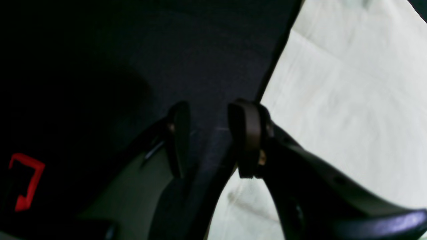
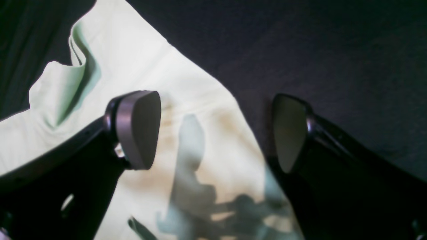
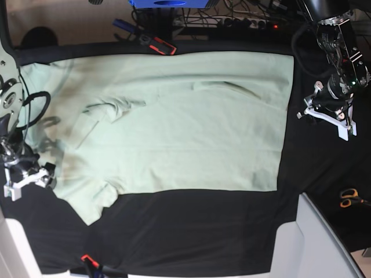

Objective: Fold the T-shirt properly
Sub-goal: 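Move both grippers along the shirt's sides toward the hem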

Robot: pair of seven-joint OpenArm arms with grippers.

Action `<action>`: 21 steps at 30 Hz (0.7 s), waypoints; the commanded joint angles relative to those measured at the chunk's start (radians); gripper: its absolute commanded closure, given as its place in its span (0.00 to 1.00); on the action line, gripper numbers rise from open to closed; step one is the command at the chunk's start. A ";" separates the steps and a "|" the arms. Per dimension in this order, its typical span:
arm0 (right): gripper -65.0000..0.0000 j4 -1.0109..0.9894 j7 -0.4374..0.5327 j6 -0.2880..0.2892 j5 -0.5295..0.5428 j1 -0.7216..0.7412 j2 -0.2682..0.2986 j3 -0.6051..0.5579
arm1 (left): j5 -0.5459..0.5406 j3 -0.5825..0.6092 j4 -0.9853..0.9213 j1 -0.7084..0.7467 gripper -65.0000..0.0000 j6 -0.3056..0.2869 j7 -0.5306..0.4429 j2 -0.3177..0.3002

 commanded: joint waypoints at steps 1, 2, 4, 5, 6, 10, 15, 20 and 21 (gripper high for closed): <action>0.23 0.004 0.031 0.005 -0.023 0.027 0.012 0.001 | -0.009 -0.005 0.016 -0.009 0.64 -0.004 -0.015 -0.016; 0.23 -0.001 0.039 0.005 -0.059 0.027 0.010 0.001 | -0.009 -0.005 0.016 -0.009 0.64 -0.004 -0.017 -0.016; 0.24 -0.013 0.050 0.005 -0.113 0.025 -0.007 0.002 | -0.009 -0.005 0.016 -0.007 0.64 -0.004 -0.017 -0.016; 0.24 -0.016 0.050 0.005 -0.115 0.025 -0.010 0.002 | -0.009 -0.005 0.016 -0.007 0.64 -0.004 -0.017 -0.016; 0.24 -0.016 0.050 0.005 -0.115 0.024 -0.013 0.002 | -0.009 -0.005 0.016 -0.007 0.64 -0.004 -0.017 -0.016; 0.24 -0.016 0.047 0.005 -0.119 0.024 -0.016 0.001 | -0.009 -0.005 0.016 0.000 0.64 -0.004 -0.017 -0.016; 0.31 -0.018 0.045 0.005 -0.121 0.019 -0.017 -0.001 | -0.009 -0.005 0.017 0.022 0.64 -0.004 -0.017 -0.016; 0.40 -0.012 0.045 -0.032 -0.121 0.016 -0.016 -0.001 | -0.009 -0.005 0.017 0.022 0.64 -0.004 -0.017 -0.016; 0.36 -0.010 0.048 -0.062 -0.121 0.016 -0.011 -0.001 | -0.009 -0.005 0.017 0.022 0.64 -0.004 -0.017 -0.016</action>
